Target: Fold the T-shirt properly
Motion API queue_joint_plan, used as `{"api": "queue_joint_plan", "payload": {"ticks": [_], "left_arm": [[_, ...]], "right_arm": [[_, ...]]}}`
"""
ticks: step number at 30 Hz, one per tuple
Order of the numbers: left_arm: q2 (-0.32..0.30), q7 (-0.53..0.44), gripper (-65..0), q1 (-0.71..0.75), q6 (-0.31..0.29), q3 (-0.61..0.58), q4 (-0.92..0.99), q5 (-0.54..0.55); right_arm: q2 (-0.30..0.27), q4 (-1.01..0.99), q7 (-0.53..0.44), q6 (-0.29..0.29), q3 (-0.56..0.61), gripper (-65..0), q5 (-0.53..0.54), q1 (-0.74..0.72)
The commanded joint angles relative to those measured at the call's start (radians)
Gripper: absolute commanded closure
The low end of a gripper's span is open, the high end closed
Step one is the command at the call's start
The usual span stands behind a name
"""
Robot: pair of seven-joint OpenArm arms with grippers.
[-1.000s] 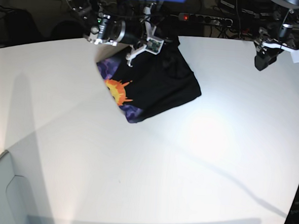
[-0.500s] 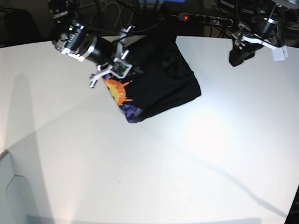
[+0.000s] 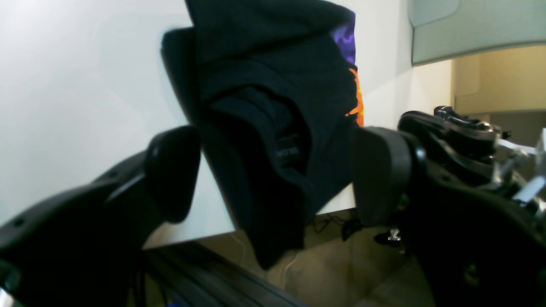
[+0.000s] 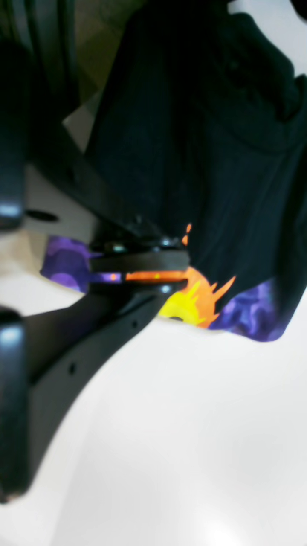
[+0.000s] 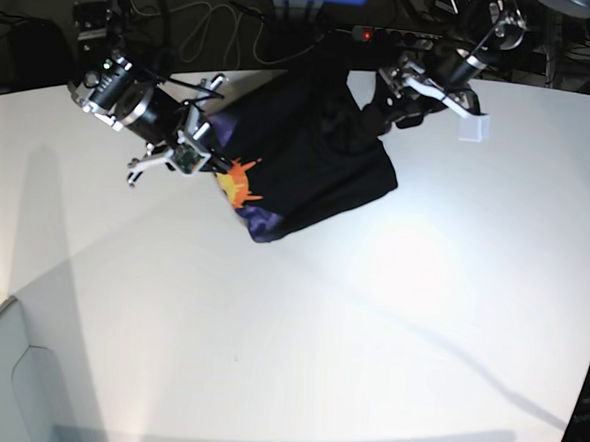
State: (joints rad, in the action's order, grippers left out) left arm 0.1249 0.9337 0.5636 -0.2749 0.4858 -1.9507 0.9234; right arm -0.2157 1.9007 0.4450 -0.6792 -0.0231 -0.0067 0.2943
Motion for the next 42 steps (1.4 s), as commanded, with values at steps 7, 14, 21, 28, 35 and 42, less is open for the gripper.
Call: {"api": "queue_joint_plan", "payload": {"ticks": [7,14,21,28,35,42], "left_arm": [[-0.004,-0.087,-52.6,-0.007,-0.005,-0.062,0.090,-0.033],[-0.008,-0.183,-52.6,-0.023,-0.005,-0.158,0.193,-0.034],[-0.041,-0.193,-52.4,-0.043,-0.005,-0.161,0.276,-0.034],[-0.052,-0.190,-40.2,-0.073,-0.005,-0.161,0.304,-0.062],[-0.044,-0.183,-15.4,-0.115,-0.005,-0.163,0.304,-0.266],[-0.104,-0.181,-0.7,-0.129,-0.005,-0.226,0.299,-0.363]], "right_arm": [[-0.009,0.015,-0.025,-0.019,-0.004,-0.9,0.017,-0.005],[-0.011,0.015,-0.025,-0.019,-0.004,-0.9,0.015,0.007],[-0.004,0.015,-0.025,-0.019,-0.041,-0.9,0.015,0.015],[-0.006,0.021,-0.025,-0.019,-0.062,-0.9,0.018,0.015],[-0.006,0.023,-0.025,-0.019,-0.064,-0.9,0.018,0.032],[-0.003,0.024,-0.025,-0.019,-0.110,-0.9,0.018,0.035]]}}
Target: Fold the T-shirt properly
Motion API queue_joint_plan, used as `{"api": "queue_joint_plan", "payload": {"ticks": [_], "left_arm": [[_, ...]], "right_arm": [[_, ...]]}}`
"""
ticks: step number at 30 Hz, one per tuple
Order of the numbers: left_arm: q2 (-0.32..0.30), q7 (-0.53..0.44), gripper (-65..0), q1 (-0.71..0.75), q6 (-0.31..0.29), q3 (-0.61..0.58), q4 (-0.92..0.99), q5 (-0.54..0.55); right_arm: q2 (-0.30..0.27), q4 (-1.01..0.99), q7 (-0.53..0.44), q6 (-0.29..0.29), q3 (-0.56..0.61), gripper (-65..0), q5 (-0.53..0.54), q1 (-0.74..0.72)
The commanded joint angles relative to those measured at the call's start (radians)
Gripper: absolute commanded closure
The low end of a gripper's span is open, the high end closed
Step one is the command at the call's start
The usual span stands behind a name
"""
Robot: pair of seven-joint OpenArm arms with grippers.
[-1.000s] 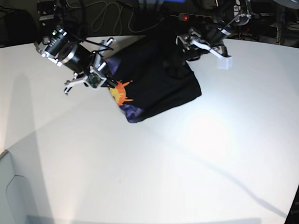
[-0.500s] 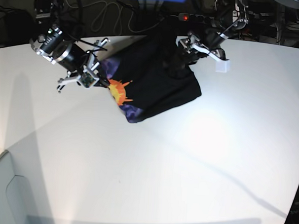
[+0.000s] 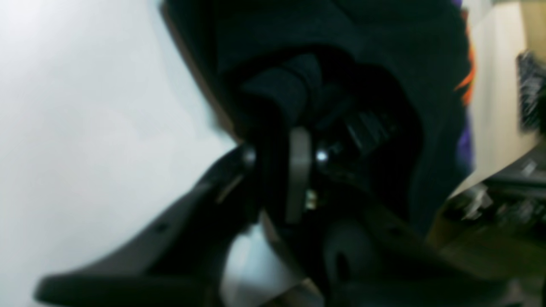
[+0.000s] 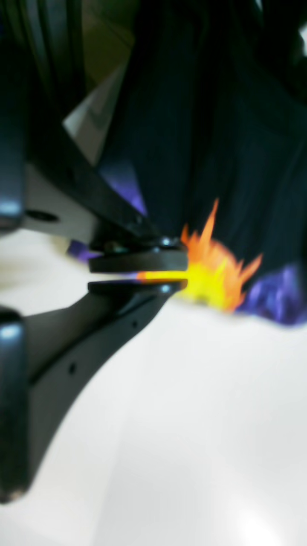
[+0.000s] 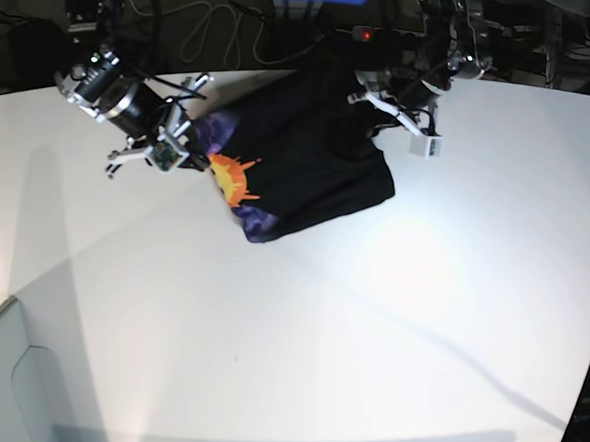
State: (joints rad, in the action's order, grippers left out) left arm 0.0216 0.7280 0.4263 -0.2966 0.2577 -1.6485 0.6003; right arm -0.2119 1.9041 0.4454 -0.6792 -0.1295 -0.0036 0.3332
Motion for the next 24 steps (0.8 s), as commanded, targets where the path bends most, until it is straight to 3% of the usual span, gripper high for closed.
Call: {"api": "queue_joint_plan", "payload": {"ticks": [1,4,7,12,16,19,24], "left_arm": [[-0.018,0.025,0.0,0.004,0.018,-0.018,-0.003,-0.046],[-0.091,0.043,0.0,-0.022,0.072,-0.103,-0.006,-0.073],[-0.170,0.127,0.0,-0.077,0.116,-0.191,-0.011,-0.084],[-0.289,0.241,0.0,-0.220,0.156,-0.311,-0.012,-0.087],[-0.386,0.276,0.0,-0.386,0.193,-0.426,0.001,-0.087],[-0.415,0.288,0.0,-0.521,0.191,-0.518,0.031,-0.089],[-0.412,0.276,0.0,-0.752,0.185,-0.725,0.173,-0.087]], "right_arm": [[-0.007,0.021,-0.026,-0.019,-0.011,-0.9,0.015,-0.004],[-0.007,0.021,-0.026,-0.019,-0.048,-0.8,0.015,-0.004],[-0.005,0.021,-0.026,-0.019,-0.089,-0.8,0.015,-0.004],[0.061,0.021,-0.026,-0.019,-0.206,-0.7,0.015,-0.004],[0.119,0.021,-0.026,-0.019,-0.315,-0.8,0.015,-0.004],[0.139,0.021,-0.026,-0.019,-0.382,-0.8,0.015,-0.004],[0.156,0.021,-0.026,-0.019,-0.470,-0.8,0.015,0.025]]}}
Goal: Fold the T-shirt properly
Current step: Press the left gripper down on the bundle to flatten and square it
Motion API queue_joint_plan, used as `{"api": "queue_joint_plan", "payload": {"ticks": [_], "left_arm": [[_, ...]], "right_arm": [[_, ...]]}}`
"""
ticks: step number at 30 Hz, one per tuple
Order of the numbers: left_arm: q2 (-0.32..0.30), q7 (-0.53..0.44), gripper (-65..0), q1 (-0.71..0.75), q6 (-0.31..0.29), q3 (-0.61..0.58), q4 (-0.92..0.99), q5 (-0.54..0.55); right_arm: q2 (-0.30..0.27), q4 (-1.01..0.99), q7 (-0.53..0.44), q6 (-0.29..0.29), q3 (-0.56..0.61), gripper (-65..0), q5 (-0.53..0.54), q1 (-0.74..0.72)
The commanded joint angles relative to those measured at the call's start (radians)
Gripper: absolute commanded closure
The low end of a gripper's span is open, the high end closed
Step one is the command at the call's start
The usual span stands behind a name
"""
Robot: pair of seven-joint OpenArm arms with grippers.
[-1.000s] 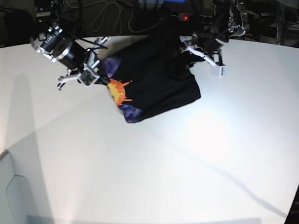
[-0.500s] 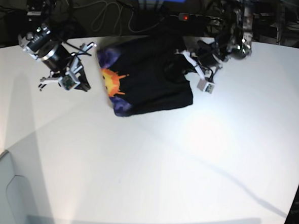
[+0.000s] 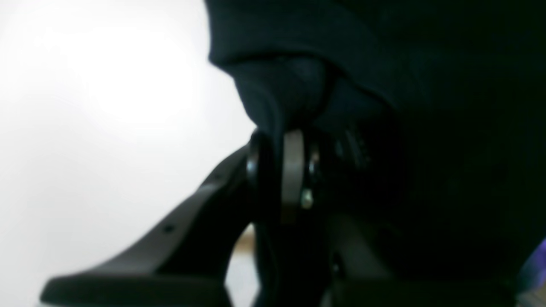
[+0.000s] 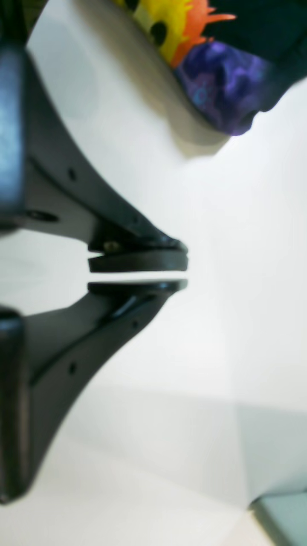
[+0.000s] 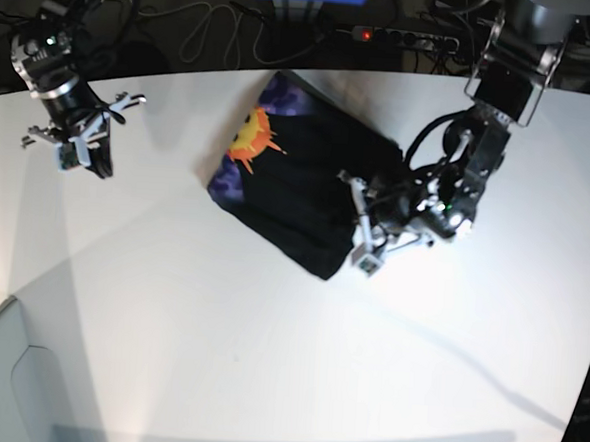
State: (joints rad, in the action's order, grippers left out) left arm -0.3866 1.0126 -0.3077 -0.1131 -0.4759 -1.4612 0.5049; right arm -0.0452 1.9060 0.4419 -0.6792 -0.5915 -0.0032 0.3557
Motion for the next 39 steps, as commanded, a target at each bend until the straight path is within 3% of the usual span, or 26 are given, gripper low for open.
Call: {"api": "queue_joint_plan", "payload": {"ticks": [1,9,14,18,24,27,32,35,39], "left_arm": [[0.007,-0.015,0.0,-0.061,0.002,-0.042,0.021,0.008],[0.123,-0.193,0.0,-0.379,0.000,-0.594,0.305,0.008],[0.245,-0.271,0.0,-0.508,-0.001,-0.872,0.462,-0.058],[0.326,-0.269,0.0,-0.523,-0.001,-0.950,0.506,-0.183],[0.392,-0.266,0.0,-0.523,-0.003,-0.956,0.506,-0.308],[0.404,-0.252,-13.6,-0.525,-0.003,-0.952,0.506,-0.311],[0.406,-0.239,-46.9,-0.540,-0.003,-0.952,0.495,-0.311],[0.398,-0.235,-54.4,-0.565,-0.003,-0.949,0.495,-0.309],[0.367,-0.237,-55.0,-0.580,-0.001,-0.890,0.478,-0.309]], "right_arm": [[-0.008,0.019,-0.022,-0.019,-0.018,-0.8,0.015,0.006],[0.031,0.019,-0.022,-0.019,-0.141,-0.8,0.015,0.042],[0.049,0.019,-0.022,-0.019,-0.181,-0.9,0.013,0.058],[0.067,0.036,-0.022,-0.019,-0.181,-0.9,0.010,0.075],[0.103,0.053,-0.022,-0.019,-0.209,-0.9,0.010,0.081],[0.103,0.053,-0.022,-0.019,-0.216,-0.9,0.010,0.082],[0.103,0.053,-0.022,-0.019,-0.216,-0.9,0.010,0.082],[0.103,0.053,-0.022,-0.019,-0.216,-0.9,0.010,0.082],[0.103,0.053,-0.022,-0.019,-0.210,-0.9,0.010,0.081]]}}
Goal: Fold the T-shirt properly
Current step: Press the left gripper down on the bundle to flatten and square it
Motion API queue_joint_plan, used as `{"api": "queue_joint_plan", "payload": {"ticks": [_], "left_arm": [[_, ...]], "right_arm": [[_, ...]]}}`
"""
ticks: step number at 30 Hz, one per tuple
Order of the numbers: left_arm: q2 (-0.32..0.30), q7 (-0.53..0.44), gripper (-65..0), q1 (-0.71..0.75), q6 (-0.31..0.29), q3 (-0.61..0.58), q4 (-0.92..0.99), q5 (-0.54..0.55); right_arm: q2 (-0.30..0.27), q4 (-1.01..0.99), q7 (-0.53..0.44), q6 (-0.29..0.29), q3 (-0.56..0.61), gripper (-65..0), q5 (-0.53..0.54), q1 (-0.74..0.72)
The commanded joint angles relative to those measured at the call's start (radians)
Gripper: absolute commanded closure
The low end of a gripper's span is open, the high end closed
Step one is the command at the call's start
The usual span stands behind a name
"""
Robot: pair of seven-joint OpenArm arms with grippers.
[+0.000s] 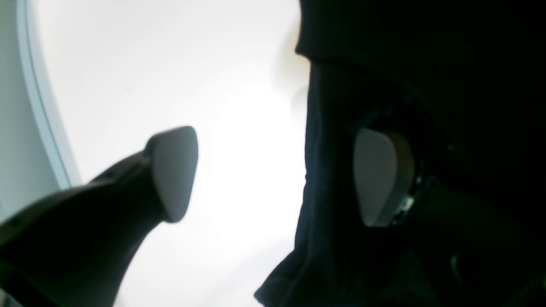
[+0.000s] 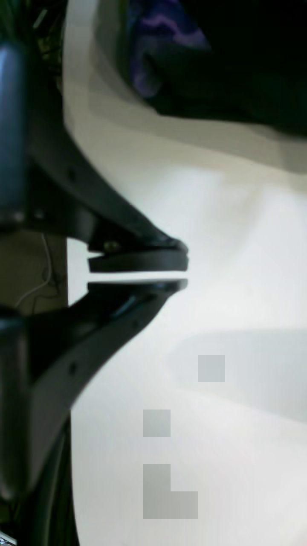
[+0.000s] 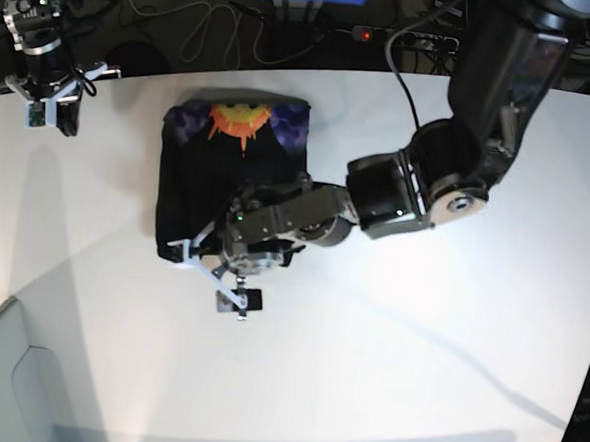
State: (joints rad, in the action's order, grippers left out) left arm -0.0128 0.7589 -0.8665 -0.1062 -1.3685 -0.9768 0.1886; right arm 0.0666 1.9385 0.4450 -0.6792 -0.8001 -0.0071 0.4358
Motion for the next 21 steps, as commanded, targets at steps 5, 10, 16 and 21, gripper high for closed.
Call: {"api": "queue_joint_plan", "payload": {"ticks": [5,10,16,21], "left_arm": [[-0.074,0.017,-55.0,-0.001,-0.008,0.217,-0.164,0.007],[-0.134,0.017,-55.1,0.043,-0.008,0.412,-0.319,0.005],[-0.177,0.018,-55.1,0.119,-0.008,0.544,-0.414,0.005],[-0.191,0.018,-55.1,0.171,-0.008,0.547,-0.406,0.005]], "right_arm": [[-0.009,0.020,-0.025,-0.019,0.002,-0.9,0.014,0.001],[-0.009,0.020,-0.025,-0.019,0.002,-0.9,0.014,0.002],[-0.009,0.016,-0.025,-0.019,0.029,-0.9,0.014,-0.004],[-0.009,0.014,-0.025,-0.019,0.080,-0.9,0.014,-0.004]]}}
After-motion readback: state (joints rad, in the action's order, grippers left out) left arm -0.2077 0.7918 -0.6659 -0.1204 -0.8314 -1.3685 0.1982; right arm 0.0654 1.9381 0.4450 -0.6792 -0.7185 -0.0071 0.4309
